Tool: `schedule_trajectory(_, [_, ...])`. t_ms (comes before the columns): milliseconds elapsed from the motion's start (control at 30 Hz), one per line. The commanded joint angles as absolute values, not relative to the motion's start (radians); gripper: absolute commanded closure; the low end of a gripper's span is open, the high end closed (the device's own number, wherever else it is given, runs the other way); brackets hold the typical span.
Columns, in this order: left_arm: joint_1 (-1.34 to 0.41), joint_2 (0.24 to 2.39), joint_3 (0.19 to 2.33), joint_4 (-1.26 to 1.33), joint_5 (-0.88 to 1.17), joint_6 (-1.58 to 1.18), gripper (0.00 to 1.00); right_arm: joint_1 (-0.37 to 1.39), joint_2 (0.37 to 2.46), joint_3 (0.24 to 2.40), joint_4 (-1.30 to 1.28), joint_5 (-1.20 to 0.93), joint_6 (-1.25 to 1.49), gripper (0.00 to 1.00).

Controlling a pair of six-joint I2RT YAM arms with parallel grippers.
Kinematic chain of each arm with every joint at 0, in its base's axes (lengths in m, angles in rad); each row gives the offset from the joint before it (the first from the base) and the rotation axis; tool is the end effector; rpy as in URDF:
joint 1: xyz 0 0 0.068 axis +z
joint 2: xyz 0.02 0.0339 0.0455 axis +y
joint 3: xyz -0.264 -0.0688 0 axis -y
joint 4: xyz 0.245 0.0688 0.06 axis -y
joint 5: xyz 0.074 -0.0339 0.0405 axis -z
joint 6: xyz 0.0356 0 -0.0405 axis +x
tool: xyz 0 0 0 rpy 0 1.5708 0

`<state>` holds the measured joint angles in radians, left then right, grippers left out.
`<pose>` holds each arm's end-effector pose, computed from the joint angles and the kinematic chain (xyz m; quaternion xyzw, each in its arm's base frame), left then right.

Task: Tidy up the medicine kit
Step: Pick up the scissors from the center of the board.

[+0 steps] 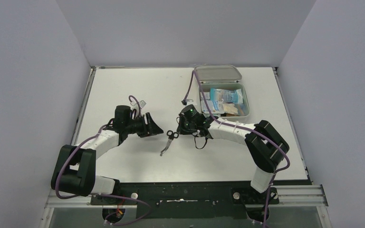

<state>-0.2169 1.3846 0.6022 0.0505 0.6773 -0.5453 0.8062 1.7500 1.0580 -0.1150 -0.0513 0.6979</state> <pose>0.2519 -0.0784 0.1748 -0.0073 0.8720 -0.4245 0.2437 0.2546 0.2681 0.1840 -0.0598 0.9258 0.2719 0.2558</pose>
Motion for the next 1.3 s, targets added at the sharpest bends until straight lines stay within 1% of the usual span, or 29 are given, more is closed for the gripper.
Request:
schedule_trajectory(0, [-0.217,1.365,0.609,0.029,0.646,-0.515,0.64,0.804,1.693,1.081,-0.119,-0.045,0.651,0.96])
schedule_trajectory(167, [-0.281,1.300,0.569,-0.035,0.579,-0.528,0.80,0.797,1.687,1.084,-0.128,-0.079,0.622,0.85])
schedule_trajectory(333, [-0.365,1.248,0.572,-0.113,0.485,-0.532,0.89,0.788,1.692,1.078,-0.108,-0.123,0.600,0.73])
schedule_trajectory(433, [-0.385,1.250,0.539,-0.068,0.500,-0.571,0.99,0.759,1.704,1.064,-0.075,-0.197,0.605,0.70])
schedule_trajectory(467, [-0.392,1.255,0.525,-0.041,0.513,-0.586,1.00,0.753,1.708,1.065,-0.070,-0.208,0.604,0.70])
schedule_trajectory(733, [-0.454,1.254,0.452,-0.043,0.467,-0.605,1.00,0.736,1.719,1.077,-0.066,-0.230,0.601,0.68])
schedule_trajectory(1000, [-0.454,1.314,0.454,-0.032,0.394,-0.600,1.00,0.716,1.762,1.095,-0.032,-0.285,0.599,0.57])
schedule_trajectory(1133, [-0.454,1.333,0.420,0.024,0.384,-0.611,1.00,0.713,1.781,1.108,-0.024,-0.303,0.600,0.56])
schedule_trajectory(1267, [-0.454,1.327,0.400,0.025,0.358,-0.607,1.00,0.702,1.794,1.098,-0.009,-0.319,0.607,0.57])
